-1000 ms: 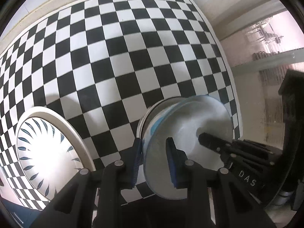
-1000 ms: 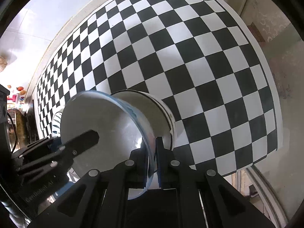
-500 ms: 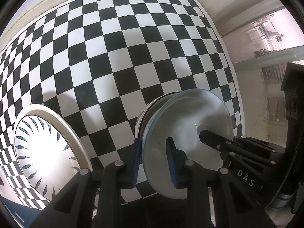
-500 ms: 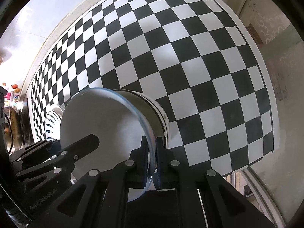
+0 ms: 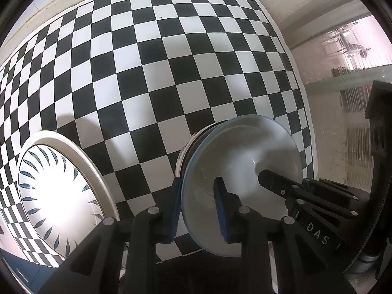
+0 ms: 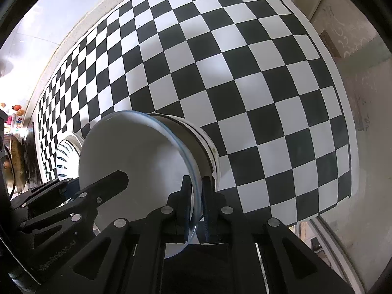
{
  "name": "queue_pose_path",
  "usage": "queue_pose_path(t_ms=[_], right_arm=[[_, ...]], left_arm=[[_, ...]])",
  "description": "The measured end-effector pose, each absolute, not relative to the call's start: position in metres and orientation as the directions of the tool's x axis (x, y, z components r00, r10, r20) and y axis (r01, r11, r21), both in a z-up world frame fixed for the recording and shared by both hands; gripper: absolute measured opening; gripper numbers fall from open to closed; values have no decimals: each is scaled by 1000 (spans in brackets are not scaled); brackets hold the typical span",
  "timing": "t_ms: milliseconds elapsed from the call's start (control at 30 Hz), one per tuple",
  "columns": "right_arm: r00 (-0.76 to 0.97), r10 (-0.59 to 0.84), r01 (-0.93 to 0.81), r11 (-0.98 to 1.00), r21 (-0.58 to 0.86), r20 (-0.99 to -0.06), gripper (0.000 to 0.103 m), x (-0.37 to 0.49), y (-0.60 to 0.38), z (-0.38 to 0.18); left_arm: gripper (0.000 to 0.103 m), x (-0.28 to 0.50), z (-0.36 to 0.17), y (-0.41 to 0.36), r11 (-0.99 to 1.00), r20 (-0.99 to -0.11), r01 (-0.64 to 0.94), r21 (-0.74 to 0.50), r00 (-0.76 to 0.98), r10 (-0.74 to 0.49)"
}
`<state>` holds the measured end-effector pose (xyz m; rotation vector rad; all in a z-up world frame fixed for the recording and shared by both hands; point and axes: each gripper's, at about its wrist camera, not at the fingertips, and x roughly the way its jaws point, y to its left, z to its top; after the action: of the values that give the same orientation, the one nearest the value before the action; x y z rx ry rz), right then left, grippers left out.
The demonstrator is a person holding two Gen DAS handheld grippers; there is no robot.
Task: Organize plates and bowls
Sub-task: 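Carry the blue-rimmed bowl with both tools and lower it onto the nested bowls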
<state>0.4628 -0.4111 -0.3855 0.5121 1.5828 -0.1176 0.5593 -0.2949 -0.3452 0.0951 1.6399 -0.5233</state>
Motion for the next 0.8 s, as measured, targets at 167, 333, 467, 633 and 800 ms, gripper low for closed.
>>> queue_pose_path(t_ms=[167, 333, 467, 633, 800], right_arm=[[7, 238, 387, 895, 222, -971, 14, 463, -411, -381], [-5, 215, 369, 908, 198, -977, 14, 464, -408, -378], [-9, 214, 363, 911, 197, -977, 14, 463, -409, -377], [-22, 238, 373, 903, 213, -971, 14, 459, -414, -372], [-33, 243, 370, 904, 214, -969, 15, 455, -418, -369]], left_arm=[[23, 558, -344, -294, 896, -964, 359, -261, -146, -223], [23, 558, -344, -293, 898, -965, 356, -257, -145, -219], [23, 558, -344, -293, 901, -965, 350, -256, -146, -218], [23, 559, -344, -293, 902, -962, 341, -265, -150, -226], [23, 559, -343, -294, 900, -961, 340, -271, -151, -233]])
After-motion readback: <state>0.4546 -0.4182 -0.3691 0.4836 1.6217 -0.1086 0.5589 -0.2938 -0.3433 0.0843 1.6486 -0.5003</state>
